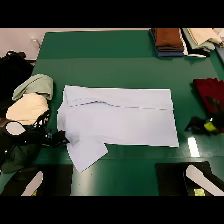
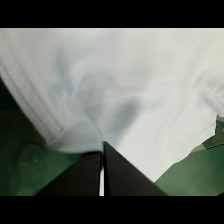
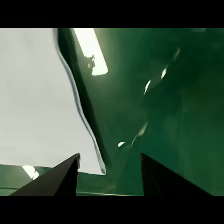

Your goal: Fold the shirts.

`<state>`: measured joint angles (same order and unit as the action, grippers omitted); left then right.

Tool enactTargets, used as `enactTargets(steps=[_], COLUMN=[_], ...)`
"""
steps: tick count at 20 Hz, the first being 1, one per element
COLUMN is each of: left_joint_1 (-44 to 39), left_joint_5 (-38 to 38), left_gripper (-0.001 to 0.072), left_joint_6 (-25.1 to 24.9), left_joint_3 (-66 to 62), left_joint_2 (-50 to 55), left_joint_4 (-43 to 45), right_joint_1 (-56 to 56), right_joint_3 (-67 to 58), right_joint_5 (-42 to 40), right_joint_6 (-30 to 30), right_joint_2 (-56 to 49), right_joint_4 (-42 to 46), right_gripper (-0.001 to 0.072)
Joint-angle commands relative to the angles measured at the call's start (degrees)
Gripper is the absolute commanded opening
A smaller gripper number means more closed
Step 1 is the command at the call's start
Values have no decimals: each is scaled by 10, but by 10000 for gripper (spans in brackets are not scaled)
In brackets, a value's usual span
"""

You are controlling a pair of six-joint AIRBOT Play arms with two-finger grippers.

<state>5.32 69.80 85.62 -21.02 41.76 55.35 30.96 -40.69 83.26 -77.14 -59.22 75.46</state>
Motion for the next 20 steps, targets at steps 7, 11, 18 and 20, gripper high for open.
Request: enactTargets(steps=[7, 11, 18, 20], left_joint_1=[0, 0, 0, 0], left_joint_5=[5, 53, 215, 161], left_gripper=[28, 26, 26, 25], left_joint_6=[-18, 15, 45, 42], left_joint_3=[-7, -51, -78, -95], left_joint_2=[-2, -75, -168, -151], left_joint_4=[-1, 43, 55, 55], right_joint_1=[-19, -71, -63, -61], right_joint_3=[130, 85, 23, 3], right_joint_5=[-23, -11, 67, 59], right_joint_6=[33, 31, 19, 16], right_joint_2=[-63, -6, 153, 162], right_joint_4=[-96, -93, -19, -20], right_gripper=[264, 19, 18, 18])
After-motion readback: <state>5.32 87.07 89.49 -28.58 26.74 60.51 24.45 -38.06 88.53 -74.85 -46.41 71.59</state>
